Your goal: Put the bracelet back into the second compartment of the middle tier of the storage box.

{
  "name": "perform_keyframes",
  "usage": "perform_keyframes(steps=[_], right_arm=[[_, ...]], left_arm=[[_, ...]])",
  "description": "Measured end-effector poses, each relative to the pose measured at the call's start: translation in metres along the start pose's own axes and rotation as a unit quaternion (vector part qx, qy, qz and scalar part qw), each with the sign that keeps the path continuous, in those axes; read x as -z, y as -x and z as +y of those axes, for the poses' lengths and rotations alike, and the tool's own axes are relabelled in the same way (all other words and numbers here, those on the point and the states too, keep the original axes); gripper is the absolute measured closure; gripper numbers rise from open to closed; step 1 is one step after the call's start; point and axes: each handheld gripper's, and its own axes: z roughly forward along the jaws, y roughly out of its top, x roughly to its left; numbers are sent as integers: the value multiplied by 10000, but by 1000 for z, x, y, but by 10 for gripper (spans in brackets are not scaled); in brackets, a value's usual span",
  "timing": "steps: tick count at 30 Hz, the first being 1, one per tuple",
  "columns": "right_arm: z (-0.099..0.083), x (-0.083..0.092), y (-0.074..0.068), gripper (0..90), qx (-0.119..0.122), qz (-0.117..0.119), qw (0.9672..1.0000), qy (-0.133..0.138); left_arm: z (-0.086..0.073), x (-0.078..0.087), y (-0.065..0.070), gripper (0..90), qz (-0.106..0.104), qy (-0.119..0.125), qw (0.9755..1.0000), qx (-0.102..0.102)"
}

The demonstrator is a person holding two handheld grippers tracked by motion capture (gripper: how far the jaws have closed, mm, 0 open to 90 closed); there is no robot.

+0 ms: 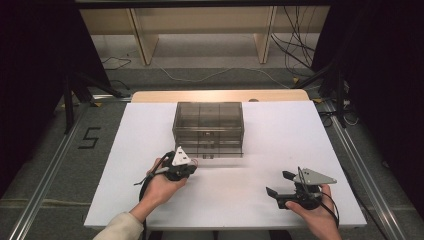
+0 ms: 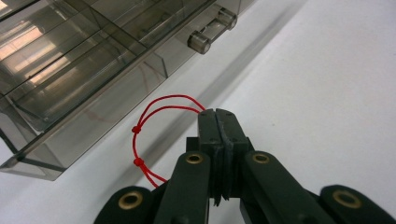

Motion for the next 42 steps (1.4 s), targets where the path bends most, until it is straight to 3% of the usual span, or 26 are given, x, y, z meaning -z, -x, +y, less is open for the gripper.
perform_keyframes(steps=[42], right_arm=[[0, 0, 0, 167, 2, -16, 10000, -13]], left_arm=[[19, 14, 21, 897, -260, 211, 9991, -271]])
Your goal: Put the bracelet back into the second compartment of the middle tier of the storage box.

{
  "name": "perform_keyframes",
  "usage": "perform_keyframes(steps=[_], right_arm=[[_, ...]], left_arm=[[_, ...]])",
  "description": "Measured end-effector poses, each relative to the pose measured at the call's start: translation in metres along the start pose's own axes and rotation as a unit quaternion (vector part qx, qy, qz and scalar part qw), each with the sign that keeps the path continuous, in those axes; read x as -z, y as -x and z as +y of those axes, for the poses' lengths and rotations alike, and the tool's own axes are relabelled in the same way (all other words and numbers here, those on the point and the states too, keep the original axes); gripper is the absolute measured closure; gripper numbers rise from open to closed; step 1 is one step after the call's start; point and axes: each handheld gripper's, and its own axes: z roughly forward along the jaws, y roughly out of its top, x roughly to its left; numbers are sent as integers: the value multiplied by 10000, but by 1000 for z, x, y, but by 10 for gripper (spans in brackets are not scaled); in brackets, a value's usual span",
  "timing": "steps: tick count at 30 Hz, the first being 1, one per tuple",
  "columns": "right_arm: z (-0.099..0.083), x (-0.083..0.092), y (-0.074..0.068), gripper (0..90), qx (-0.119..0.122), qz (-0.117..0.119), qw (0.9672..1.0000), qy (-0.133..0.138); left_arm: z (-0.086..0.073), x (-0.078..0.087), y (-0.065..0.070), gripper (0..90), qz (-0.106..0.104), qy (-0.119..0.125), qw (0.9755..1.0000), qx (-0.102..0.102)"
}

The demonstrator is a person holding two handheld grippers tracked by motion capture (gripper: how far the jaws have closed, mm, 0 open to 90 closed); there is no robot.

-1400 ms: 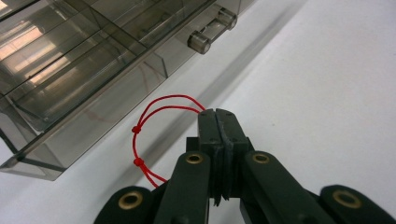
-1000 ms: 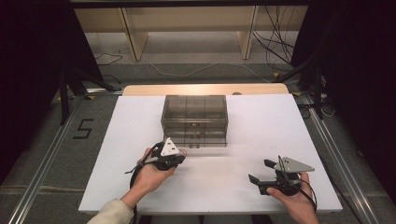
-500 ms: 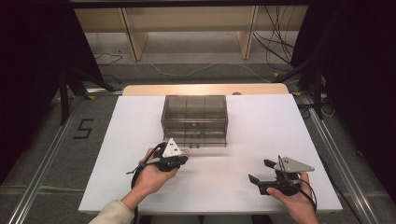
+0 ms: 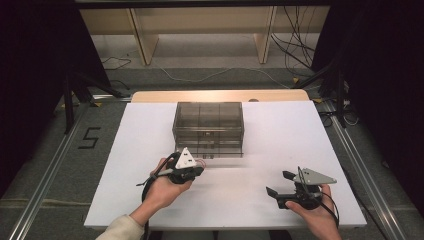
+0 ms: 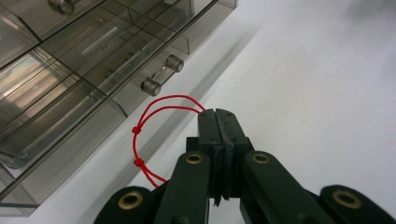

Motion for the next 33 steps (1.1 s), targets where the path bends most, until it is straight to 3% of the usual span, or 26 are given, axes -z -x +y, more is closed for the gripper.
perform_keyframes(steps=[33], right_arm=[[0, -1, 0, 166, -18, -2, 10000, -3]], left_arm=[[26, 0, 3, 897, -99, 118, 9999, -72]])
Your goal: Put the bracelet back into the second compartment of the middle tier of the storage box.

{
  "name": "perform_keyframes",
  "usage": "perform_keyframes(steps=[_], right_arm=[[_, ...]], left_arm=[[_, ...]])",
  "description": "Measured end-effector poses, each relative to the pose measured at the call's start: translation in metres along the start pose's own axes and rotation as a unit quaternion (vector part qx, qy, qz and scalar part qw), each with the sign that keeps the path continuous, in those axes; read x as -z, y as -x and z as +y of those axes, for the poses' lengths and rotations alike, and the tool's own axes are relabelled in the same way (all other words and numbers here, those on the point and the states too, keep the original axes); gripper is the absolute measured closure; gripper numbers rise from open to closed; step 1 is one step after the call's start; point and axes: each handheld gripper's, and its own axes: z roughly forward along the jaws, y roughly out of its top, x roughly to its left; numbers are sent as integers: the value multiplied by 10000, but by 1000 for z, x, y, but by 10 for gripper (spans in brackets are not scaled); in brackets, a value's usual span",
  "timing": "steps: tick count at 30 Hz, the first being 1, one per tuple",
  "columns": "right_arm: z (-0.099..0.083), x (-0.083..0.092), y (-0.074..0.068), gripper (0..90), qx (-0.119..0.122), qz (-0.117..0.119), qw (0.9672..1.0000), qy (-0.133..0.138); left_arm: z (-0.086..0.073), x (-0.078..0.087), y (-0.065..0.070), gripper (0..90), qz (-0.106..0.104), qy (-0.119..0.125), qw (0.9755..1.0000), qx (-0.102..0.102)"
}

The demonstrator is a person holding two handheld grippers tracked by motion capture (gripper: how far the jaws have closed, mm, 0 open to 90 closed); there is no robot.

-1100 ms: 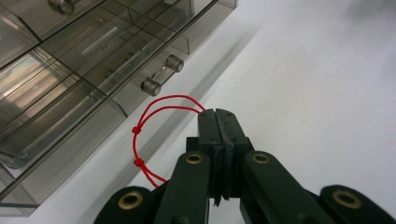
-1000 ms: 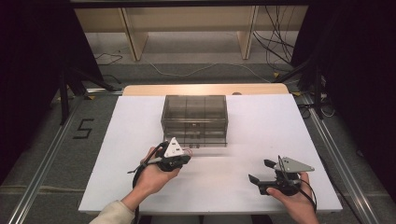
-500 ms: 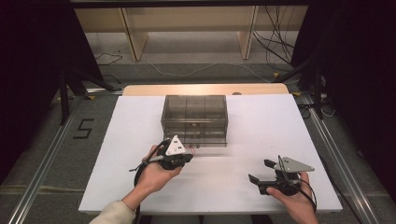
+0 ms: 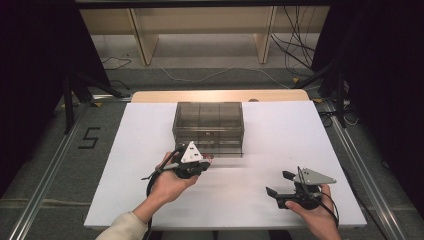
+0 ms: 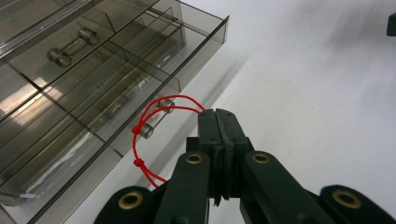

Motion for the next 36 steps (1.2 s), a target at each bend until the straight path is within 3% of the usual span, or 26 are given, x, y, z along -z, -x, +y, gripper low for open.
perform_keyframes(steps=[36], right_arm=[[0, -1, 1, 167, 4, 10, 10000, 24]], left_arm=[[21, -17, -8, 897, -56, -144, 9997, -169]])
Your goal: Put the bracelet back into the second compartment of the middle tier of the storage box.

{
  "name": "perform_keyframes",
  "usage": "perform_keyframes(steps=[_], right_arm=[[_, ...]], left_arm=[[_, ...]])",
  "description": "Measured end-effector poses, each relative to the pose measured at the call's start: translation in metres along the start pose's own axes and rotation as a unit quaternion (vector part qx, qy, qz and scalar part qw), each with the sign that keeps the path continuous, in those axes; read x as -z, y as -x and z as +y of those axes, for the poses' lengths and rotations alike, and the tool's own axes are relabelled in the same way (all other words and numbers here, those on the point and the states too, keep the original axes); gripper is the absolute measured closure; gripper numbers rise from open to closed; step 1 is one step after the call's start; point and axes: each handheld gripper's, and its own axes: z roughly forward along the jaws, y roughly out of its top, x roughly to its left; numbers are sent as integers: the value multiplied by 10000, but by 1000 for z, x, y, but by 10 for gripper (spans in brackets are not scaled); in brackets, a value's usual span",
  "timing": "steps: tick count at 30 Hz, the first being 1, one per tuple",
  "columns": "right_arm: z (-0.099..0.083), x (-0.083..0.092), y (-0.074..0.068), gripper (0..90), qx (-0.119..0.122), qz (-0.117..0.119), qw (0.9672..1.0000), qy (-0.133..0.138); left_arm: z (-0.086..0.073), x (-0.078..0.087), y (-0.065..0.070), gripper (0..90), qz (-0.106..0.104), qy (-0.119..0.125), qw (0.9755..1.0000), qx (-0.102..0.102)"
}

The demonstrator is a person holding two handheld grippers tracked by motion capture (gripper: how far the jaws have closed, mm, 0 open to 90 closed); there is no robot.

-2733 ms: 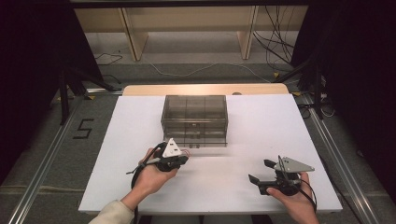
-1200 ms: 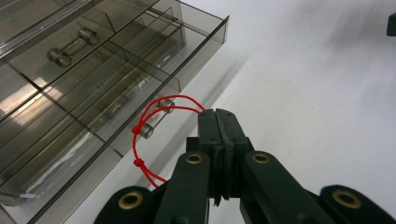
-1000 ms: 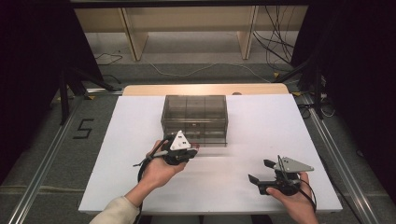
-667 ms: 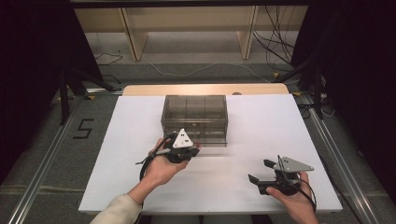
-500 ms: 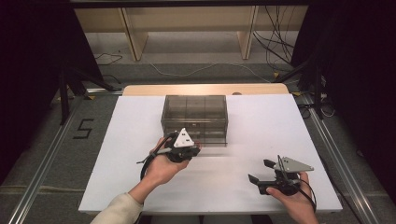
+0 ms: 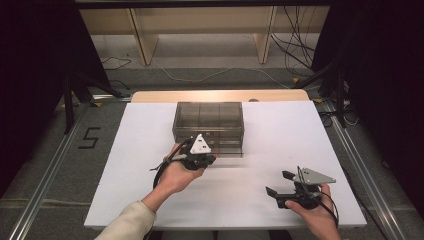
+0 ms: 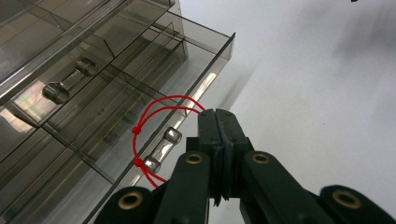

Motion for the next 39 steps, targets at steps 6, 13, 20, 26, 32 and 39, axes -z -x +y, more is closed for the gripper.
perform_keyframes(steps=[6, 13, 20, 26, 32, 39], right_arm=[[0, 0, 0, 167, -1, 1, 10000, -5], [0, 1, 0, 167, -40, -14, 10000, -46], [0, 0, 0, 167, -47, -8, 10000, -31], [0, 0, 1, 167, -27, -4, 10000, -14], [0, 0, 1, 167, -42, -9, 10000, -29], [0, 0, 1, 167, -44, -10, 10000, -30]], left_arm=[[3, -2, -3, 897, 20, -7, 10000, 22], [6, -5, -7, 897, 18, -84, 10000, -11], [8, -8, -12, 897, 28, -100, 9999, -53], [11, -11, -17, 897, 39, -141, 9999, -57], [14, -13, -21, 897, 41, -163, 9998, -62], [16, -17, -25, 897, -1, -238, 9997, -44]])
